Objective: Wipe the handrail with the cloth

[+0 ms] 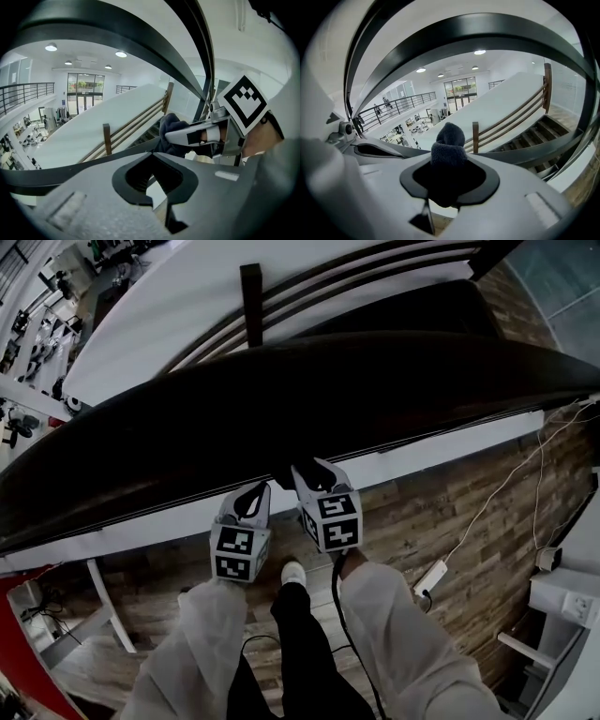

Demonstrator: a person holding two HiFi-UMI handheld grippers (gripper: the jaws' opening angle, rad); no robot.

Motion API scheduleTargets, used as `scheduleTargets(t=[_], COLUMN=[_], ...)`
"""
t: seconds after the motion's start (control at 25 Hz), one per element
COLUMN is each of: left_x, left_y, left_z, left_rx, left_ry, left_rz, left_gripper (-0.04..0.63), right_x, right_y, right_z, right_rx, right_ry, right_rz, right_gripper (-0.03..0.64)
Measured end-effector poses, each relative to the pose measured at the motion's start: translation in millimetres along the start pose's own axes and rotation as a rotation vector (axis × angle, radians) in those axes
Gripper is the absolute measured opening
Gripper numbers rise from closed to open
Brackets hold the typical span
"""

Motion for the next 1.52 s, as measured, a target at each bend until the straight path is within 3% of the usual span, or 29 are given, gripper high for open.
scheduleTargets(t=[0.76, 1.28, 1.52], left_x=[83, 114, 124], left_y=[73, 106, 116], left_z=[44, 59, 64], left_rx=[-0.035, -0.038, -0.032], left_ry=[0.127, 0.152, 0.147], left_rz=[-0.149, -0.211, -0.227], left_gripper=[-0.003, -0.003, -0.003], right_x=[145, 267, 302], right_y=[-43, -81, -92], right_z=[22, 45, 53], right_rx=[0.044, 0.038, 0.025], right_ry=[-0.032, -0.037, -0.065], right_rz=[-0.068, -0.193, -0.233], right_gripper=[0.112, 0.11, 0.11])
Point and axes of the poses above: the fingertips, and each gripper's own axes: y forward along the fingers, x to its right, z out of its top, the point moved 10 cm from there along -y, backward along the fingers, and after that the axes turned 9 degrees about y, right-handed, at the moved point
